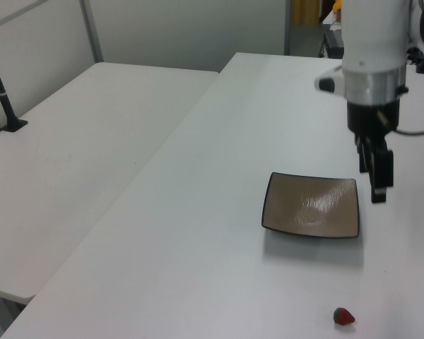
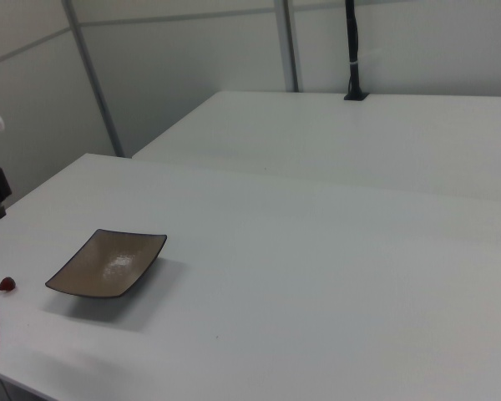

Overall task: Strawberries on a ceramic plate
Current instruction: 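Move the gripper over the table toward the red strawberry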

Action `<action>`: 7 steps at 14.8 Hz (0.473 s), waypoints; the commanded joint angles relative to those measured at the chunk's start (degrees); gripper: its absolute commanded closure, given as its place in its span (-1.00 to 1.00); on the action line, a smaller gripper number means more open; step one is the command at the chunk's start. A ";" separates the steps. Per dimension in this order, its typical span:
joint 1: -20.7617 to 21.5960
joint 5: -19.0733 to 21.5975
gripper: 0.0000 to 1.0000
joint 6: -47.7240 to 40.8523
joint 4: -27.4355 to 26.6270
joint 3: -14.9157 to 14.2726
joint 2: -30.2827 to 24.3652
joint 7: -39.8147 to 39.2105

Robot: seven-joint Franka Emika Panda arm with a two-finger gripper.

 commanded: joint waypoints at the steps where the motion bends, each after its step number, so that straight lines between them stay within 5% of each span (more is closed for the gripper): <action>1: 3.47 0.49 -1.00 3.02 -0.47 -0.37 3.70 0.97; 7: 5.33 -0.30 -1.00 14.53 -7.50 -0.37 4.76 0.88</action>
